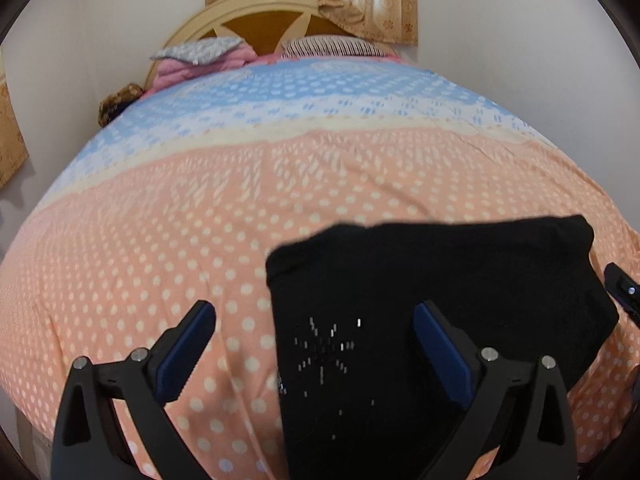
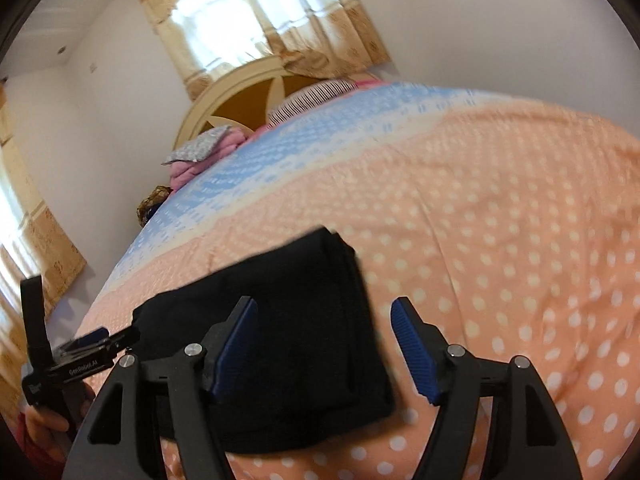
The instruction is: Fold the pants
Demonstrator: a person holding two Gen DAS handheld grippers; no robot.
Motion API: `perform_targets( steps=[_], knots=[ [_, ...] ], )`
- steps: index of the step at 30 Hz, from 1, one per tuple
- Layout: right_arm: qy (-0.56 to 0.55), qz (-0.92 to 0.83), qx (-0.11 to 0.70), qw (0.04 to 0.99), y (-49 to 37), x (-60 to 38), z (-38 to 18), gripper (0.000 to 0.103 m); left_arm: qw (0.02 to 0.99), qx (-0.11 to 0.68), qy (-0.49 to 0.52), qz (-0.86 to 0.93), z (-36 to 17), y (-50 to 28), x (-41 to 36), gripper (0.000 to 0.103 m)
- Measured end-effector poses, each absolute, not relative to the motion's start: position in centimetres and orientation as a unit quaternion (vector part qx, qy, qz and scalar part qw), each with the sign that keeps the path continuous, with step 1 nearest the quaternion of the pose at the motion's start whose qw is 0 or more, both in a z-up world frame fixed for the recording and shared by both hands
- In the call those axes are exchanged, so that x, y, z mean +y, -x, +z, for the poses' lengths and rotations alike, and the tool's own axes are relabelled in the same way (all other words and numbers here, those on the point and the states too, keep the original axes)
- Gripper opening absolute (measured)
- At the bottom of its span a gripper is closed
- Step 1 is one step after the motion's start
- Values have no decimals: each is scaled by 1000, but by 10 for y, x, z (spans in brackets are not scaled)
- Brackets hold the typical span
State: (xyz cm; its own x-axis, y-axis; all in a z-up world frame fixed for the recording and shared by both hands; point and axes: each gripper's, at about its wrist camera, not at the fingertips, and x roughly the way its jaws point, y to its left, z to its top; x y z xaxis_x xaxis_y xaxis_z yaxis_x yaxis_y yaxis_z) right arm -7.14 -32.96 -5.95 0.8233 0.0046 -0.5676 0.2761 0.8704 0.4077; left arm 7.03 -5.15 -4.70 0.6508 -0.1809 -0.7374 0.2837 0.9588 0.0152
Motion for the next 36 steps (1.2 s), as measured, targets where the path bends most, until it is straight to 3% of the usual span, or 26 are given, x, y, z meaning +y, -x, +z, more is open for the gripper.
perform_targets(
  steps=[8, 18, 25, 28, 30, 32, 33, 36],
  knots=[
    [-288, -68, 322, 899, 68, -336, -91, 71, 889, 431, -18, -156, -70, -69, -44, 102],
    [-228, -53, 339, 911, 66, -306, -93, 71, 863, 472, 57, -173, -82, -63, -32, 102],
    [-164, -58, 352, 920, 65, -285, -92, 48, 845, 490, 70, -203, -86, -59, -38, 99],
    [-160, -58, 350, 921, 66, -286, -92, 43, 846, 484, 75, -213, -84, -57, -37, 86],
    [-148, -60, 349, 924, 66, -282, -91, 41, 858, 466, 64, -207, -80, -55, -36, 60],
    [-131, -65, 347, 926, 66, -278, -90, 39, 865, 455, 52, -206, -75, -52, -35, 42],
    [-123, -69, 347, 927, 67, -275, -90, 38, 866, 449, 49, -212, -72, -51, -36, 25],
    [-79, -83, 344, 932, 67, -262, -86, 32, 872, 435, 25, -222, -67, -46, -46, 20]
  ],
)
